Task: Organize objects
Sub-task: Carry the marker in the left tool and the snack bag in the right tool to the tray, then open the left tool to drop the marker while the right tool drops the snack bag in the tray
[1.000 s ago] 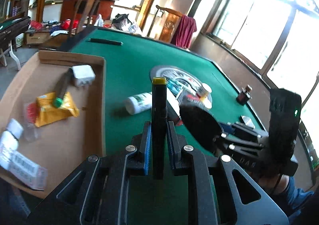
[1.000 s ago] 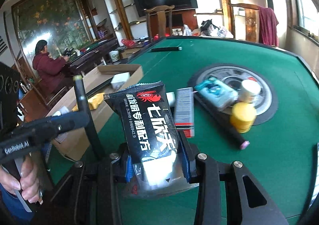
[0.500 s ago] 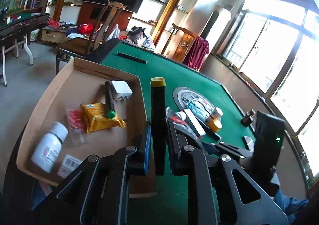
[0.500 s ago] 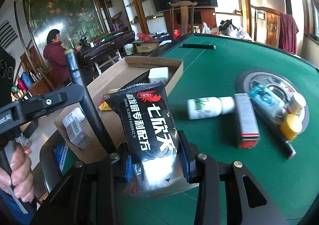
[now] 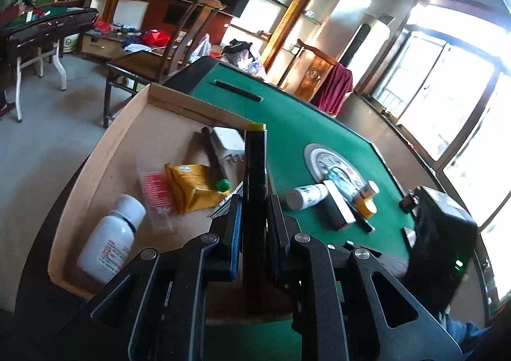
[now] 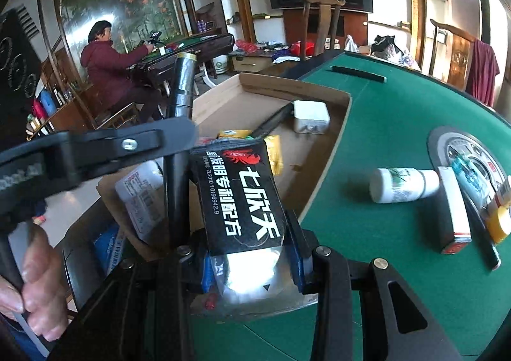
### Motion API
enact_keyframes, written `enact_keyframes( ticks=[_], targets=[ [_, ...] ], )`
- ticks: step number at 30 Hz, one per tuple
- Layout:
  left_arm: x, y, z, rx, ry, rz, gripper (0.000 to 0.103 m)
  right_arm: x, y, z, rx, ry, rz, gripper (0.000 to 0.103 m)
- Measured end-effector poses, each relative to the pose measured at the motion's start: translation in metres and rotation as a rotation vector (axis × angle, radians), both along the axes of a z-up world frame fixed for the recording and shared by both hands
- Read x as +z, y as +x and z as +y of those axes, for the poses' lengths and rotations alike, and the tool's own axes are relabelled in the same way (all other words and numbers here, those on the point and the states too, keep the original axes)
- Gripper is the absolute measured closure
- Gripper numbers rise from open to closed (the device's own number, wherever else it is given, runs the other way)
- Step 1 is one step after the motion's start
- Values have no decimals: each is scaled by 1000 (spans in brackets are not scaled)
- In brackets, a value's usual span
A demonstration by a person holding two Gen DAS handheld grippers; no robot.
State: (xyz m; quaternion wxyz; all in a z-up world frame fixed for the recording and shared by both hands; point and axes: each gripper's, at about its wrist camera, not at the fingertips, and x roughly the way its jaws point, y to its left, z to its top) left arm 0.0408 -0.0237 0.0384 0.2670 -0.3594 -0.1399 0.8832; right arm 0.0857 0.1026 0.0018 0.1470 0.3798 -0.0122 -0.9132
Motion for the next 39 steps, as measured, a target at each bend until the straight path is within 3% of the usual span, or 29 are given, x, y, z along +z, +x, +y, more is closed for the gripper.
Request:
enact_keyframes(
  ticks=[10, 15, 24, 30, 39],
  targets=[
    [-23, -26, -7, 46, -25, -87, 88, -5, -18, -34, 0, 74, -5, 67],
    [-21, -34, -10, 64, -70, -83, 88, -9, -36, -40, -2, 75, -36, 68],
    [-24, -40, -19, 75, -54, -116, 88, -17, -56, -31, 14, 33, -63, 66],
    [-25, -38, -19, 78, -48, -130, 62, -3, -44, -28, 19, 91, -7, 61],
    [-26, -38, -12, 79, -61, -141, 61, -3, -39, -15, 47, 80, -16, 53]
  ],
)
